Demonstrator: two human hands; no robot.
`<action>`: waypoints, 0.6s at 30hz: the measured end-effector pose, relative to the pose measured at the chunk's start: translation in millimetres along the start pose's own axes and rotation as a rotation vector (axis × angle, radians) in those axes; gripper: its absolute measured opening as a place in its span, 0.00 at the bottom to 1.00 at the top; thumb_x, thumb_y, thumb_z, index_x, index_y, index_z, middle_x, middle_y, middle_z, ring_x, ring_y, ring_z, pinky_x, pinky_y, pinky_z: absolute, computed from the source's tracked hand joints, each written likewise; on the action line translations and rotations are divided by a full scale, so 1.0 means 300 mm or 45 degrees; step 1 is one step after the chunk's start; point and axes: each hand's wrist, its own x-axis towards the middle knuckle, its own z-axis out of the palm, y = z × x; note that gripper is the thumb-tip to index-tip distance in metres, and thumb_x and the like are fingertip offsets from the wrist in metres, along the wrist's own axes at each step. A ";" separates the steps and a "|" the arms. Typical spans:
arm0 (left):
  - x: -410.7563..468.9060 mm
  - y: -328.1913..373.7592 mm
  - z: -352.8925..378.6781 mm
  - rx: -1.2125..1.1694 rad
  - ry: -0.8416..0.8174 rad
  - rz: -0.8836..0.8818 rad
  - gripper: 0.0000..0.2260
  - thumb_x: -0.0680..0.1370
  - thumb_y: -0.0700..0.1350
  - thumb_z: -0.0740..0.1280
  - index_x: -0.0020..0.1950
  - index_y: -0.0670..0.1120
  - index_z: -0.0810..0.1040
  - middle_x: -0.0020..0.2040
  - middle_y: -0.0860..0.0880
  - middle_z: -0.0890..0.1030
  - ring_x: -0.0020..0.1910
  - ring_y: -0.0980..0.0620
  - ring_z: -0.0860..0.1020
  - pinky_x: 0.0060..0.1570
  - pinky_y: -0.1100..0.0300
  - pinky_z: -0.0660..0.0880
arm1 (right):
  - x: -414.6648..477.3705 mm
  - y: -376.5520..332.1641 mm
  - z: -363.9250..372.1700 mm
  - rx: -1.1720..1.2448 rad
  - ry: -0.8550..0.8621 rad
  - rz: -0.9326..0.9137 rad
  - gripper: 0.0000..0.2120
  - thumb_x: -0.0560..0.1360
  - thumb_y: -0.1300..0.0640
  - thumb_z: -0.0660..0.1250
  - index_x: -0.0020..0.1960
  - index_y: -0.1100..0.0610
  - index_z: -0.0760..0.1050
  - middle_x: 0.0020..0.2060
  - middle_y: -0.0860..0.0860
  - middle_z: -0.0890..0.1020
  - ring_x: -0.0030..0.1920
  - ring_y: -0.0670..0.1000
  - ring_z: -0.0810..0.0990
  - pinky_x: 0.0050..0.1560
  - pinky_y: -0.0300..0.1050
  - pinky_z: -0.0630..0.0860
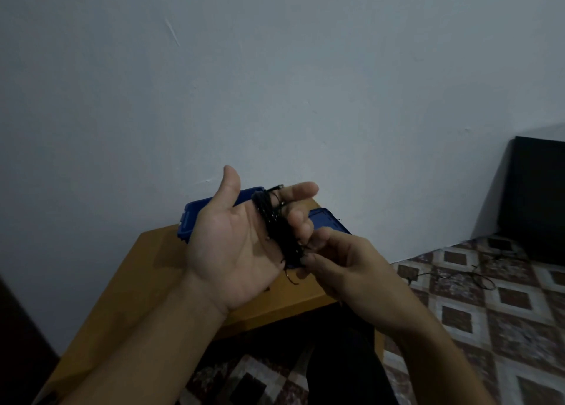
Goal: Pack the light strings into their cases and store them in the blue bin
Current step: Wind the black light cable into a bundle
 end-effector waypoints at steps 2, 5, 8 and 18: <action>0.002 0.006 0.013 -0.027 0.132 0.067 0.42 0.79 0.69 0.47 0.59 0.34 0.81 0.37 0.44 0.79 0.37 0.47 0.79 0.55 0.46 0.80 | -0.002 -0.007 -0.002 0.011 0.006 0.000 0.04 0.82 0.59 0.65 0.52 0.58 0.78 0.41 0.52 0.85 0.31 0.47 0.73 0.33 0.42 0.70; 0.006 0.016 0.016 -0.014 0.222 0.108 0.41 0.80 0.69 0.48 0.63 0.34 0.79 0.45 0.42 0.83 0.45 0.44 0.83 0.61 0.43 0.77 | -0.009 -0.024 0.000 -0.062 -0.027 0.063 0.05 0.82 0.59 0.64 0.51 0.55 0.79 0.43 0.52 0.87 0.32 0.50 0.77 0.34 0.47 0.74; 0.006 0.016 0.016 0.020 0.305 0.129 0.40 0.80 0.68 0.48 0.67 0.35 0.76 0.55 0.40 0.84 0.54 0.42 0.83 0.66 0.43 0.73 | -0.013 -0.034 0.005 -0.145 -0.078 0.106 0.08 0.83 0.57 0.64 0.49 0.54 0.80 0.42 0.51 0.87 0.30 0.49 0.76 0.33 0.47 0.73; 0.024 -0.017 0.038 0.253 0.411 0.236 0.37 0.79 0.66 0.48 0.76 0.39 0.62 0.61 0.42 0.82 0.67 0.44 0.77 0.53 0.59 0.79 | -0.020 -0.046 -0.001 -0.230 -0.186 0.159 0.10 0.83 0.54 0.63 0.48 0.58 0.80 0.41 0.53 0.87 0.28 0.49 0.78 0.33 0.45 0.77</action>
